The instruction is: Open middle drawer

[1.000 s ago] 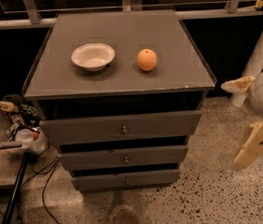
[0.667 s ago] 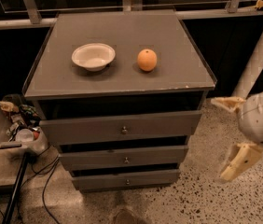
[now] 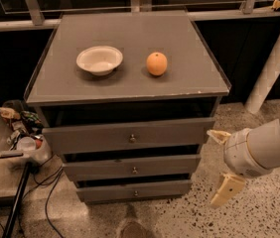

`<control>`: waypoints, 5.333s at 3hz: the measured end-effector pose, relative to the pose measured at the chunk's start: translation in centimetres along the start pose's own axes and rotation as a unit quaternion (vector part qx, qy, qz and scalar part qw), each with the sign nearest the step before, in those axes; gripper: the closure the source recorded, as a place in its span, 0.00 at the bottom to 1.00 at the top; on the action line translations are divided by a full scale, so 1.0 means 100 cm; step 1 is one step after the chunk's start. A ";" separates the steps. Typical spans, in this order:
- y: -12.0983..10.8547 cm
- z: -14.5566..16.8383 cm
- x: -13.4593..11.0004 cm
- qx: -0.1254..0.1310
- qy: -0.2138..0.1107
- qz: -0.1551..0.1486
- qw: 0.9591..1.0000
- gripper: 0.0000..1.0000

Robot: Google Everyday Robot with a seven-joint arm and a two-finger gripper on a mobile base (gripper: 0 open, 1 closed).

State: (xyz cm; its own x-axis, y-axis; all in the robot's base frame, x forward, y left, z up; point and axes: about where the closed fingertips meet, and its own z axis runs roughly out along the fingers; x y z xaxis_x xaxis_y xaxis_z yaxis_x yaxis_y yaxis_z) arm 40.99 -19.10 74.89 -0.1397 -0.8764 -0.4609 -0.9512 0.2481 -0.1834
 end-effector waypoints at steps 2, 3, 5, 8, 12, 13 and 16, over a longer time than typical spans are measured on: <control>-0.002 0.012 0.005 -0.006 0.005 0.008 1.000 0.00; -0.010 0.041 0.018 -0.011 0.001 0.013 1.000 0.00; -0.024 0.128 0.050 -0.056 -0.017 0.008 0.998 0.00; -0.034 0.204 0.058 -0.074 -0.118 -0.053 0.989 0.00; -0.047 0.256 0.068 -0.059 -0.149 -0.020 0.987 0.00; -0.061 0.280 0.074 -0.043 -0.147 -0.006 0.988 0.00; -0.088 0.349 0.090 -0.031 -0.137 -0.001 0.990 0.00</control>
Offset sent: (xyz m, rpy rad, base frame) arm 0.0115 -0.0008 -0.0308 -0.0052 0.0489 -0.0303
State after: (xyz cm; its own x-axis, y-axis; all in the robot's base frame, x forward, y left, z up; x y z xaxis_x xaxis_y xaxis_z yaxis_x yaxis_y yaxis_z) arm 57.64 -14.78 42.08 -0.0652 -0.7302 -0.6801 -0.9675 0.2130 -0.1360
